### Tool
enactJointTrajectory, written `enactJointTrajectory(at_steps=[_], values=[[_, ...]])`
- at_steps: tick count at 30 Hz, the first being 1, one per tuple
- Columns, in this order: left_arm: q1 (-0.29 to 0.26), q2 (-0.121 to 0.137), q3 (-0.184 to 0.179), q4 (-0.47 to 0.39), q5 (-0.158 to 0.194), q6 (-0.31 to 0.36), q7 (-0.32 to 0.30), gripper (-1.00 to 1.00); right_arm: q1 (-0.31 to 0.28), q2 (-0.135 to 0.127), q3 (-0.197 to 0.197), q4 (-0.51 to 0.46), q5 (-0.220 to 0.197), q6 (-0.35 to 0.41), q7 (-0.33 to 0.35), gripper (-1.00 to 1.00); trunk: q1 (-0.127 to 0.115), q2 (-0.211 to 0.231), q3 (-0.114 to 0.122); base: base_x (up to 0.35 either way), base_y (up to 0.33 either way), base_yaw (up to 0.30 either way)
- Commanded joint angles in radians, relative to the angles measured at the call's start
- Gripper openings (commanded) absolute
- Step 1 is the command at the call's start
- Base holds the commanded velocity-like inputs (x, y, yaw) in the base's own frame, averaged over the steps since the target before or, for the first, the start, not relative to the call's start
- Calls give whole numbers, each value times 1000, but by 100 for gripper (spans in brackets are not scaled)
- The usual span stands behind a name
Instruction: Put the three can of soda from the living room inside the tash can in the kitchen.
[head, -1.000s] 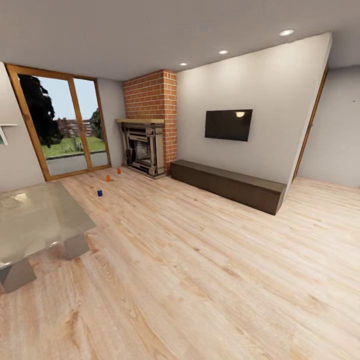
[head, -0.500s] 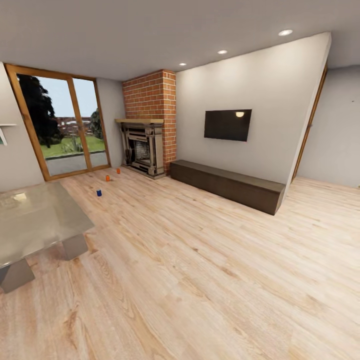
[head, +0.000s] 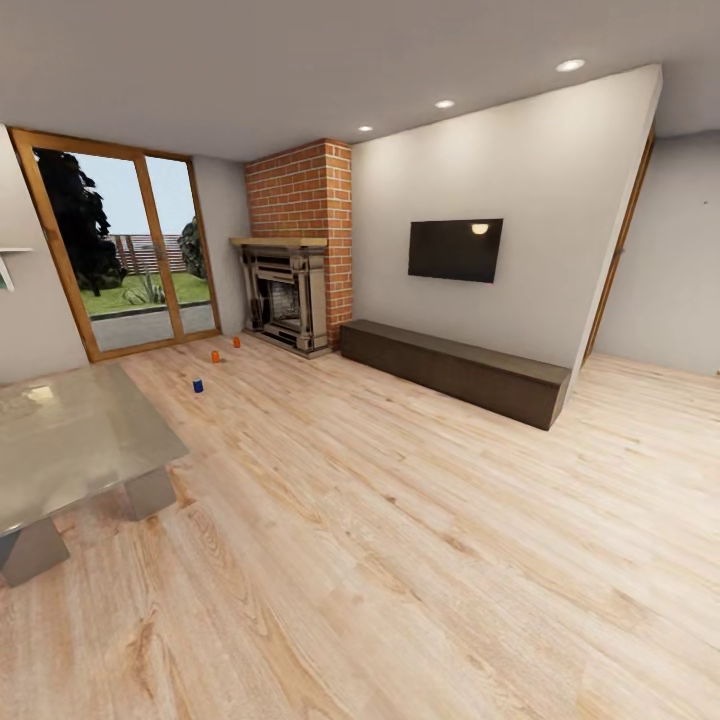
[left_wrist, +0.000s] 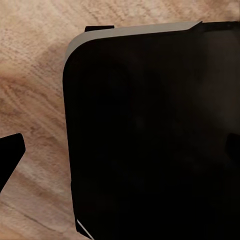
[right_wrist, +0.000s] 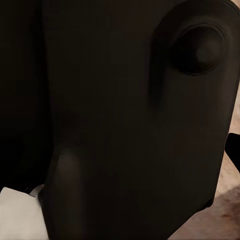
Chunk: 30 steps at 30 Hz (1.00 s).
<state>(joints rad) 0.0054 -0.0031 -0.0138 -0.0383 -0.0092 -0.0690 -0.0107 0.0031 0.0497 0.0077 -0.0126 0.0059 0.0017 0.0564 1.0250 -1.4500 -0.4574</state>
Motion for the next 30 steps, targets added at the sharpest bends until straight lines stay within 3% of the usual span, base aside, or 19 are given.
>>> enactJointTrajectory(at_steps=[1, 16, 30], values=[[0, 0, 0, 0, 0, 0, 0, 100, 0, 0, 0, 0, 0, 0, 0, 100, 0, 0, 0, 0, 0, 0], [-1, -6, 0, 0, 0, 0, 0, 100, 0, 0, 0, -1, 1, 0, 2, 100, 0, 0, 0, 0, -56, -7], [0, -9, 0, 0, 0, 0, 0, 100, 0, -1, 0, -1, 1, 0, 2, 100, 0, 0, 0, 0, -158, -184]])
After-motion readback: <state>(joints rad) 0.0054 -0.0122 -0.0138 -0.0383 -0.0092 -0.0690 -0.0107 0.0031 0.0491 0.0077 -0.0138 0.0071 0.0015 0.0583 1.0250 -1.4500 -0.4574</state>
